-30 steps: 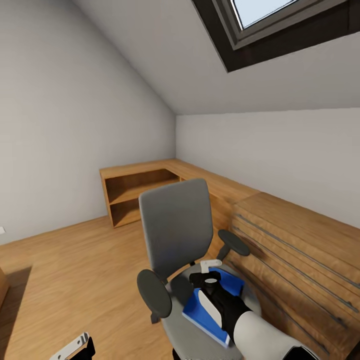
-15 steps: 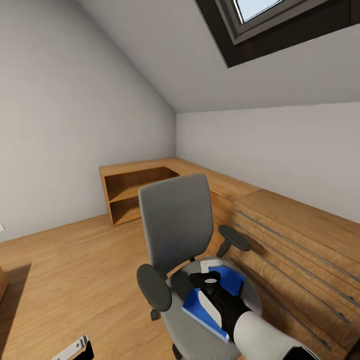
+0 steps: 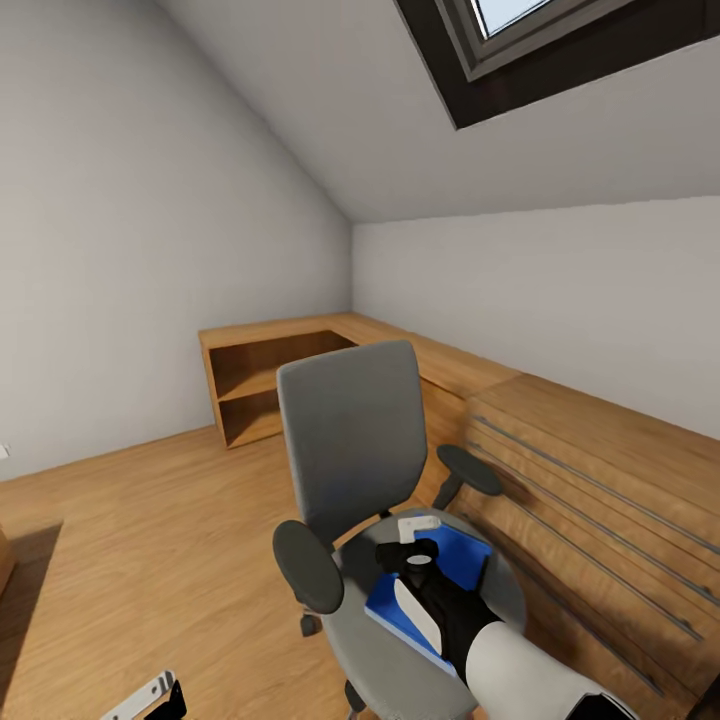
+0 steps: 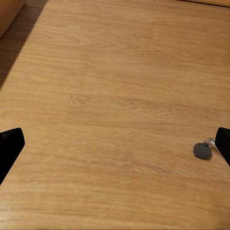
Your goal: In the bedroom, organize the workspace by keeping the computer under the desk, ensuring the monitor is on the desk, placing the keyboard on the desk next to the monitor, placing the mouse on the desk next to the keyboard, moving the folder from the swivel chair onto the desk next to the mouse, stacking the notebook on top of the folder with the pen on top of the notebook, and positioning the swivel chair next to the desk.
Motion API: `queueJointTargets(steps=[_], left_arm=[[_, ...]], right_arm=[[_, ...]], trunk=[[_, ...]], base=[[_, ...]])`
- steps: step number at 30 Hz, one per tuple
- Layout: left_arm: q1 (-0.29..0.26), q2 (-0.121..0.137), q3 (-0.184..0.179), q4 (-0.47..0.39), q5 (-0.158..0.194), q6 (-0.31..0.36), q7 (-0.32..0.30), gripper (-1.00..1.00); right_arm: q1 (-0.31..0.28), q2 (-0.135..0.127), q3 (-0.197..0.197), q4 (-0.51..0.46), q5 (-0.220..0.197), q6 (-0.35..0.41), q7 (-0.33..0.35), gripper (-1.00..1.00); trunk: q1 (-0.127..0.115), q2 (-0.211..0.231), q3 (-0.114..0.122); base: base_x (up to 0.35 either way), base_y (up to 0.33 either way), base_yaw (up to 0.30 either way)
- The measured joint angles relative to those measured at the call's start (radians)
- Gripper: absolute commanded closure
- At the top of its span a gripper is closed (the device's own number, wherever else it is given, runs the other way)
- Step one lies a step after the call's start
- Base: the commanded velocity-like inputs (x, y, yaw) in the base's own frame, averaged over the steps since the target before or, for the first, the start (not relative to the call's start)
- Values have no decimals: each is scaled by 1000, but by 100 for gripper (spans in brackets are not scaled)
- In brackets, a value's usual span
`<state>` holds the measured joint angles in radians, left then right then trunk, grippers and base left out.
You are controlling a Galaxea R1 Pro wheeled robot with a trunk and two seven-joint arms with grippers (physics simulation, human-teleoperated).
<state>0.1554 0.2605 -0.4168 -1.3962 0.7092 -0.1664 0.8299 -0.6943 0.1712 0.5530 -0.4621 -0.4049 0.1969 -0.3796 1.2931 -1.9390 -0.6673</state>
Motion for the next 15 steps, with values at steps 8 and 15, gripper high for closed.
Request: queueJointTargets(steps=[8, 15], left_arm=[[0, 0, 0, 0, -1, -1, 1, -100], [0, -1, -1, 0, -1, -1, 1, -100]], right_arm=[[-1, 0, -1, -1, -1, 1, -2, -100], [-1, -2, -4, -1, -1, 3, -2, -100]], trunk=[[0, 0, 0], [23, -42, -19]], base=[[0, 0, 166], [0, 0, 17]])
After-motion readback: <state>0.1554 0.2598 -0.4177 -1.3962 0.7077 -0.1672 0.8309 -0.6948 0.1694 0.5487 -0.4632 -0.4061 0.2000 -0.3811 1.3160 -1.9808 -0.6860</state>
